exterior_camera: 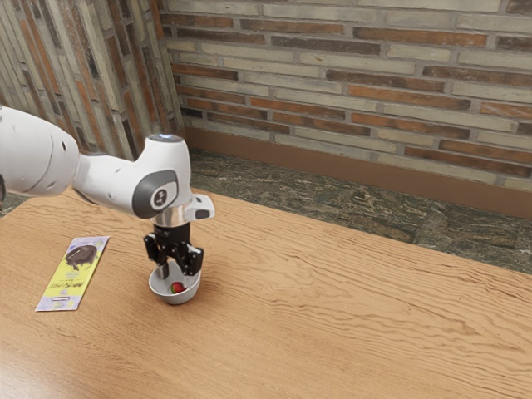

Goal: Take strawberry from the bowl

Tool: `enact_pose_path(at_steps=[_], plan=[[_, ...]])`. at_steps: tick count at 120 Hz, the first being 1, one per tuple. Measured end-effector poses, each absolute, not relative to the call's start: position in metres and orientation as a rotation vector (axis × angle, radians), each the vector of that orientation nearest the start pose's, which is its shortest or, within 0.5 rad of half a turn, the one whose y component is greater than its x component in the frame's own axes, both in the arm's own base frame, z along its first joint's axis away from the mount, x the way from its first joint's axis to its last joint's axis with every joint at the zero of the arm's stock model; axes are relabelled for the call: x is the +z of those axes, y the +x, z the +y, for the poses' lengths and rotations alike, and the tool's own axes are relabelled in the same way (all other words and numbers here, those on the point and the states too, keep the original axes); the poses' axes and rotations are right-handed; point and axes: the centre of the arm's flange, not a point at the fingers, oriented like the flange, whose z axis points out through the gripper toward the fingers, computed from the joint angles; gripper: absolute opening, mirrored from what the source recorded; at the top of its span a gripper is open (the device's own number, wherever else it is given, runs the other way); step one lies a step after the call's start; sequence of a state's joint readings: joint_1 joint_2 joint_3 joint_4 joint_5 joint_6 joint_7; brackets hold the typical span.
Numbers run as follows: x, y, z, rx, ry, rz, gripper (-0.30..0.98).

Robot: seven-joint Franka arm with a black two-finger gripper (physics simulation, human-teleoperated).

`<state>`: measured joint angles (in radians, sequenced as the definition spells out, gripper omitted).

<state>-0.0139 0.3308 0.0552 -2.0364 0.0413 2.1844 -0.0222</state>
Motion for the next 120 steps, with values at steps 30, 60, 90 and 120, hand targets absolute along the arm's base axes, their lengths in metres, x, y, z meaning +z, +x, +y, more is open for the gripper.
enact_pose_path(at_steps=[30, 60, 90, 120], plan=[[0.254, 0.578, 0.035, 0.289, -3.087, -0.043, 0.30], [0.250, 0.579, 0.033, 0.293, -3.088, -0.013, 0.27], [0.247, 0.579, 0.034, 0.283, -3.092, -0.002, 0.19], [0.255, 0.581, 0.033, 0.254, -3.090, 0.016, 0.12]])
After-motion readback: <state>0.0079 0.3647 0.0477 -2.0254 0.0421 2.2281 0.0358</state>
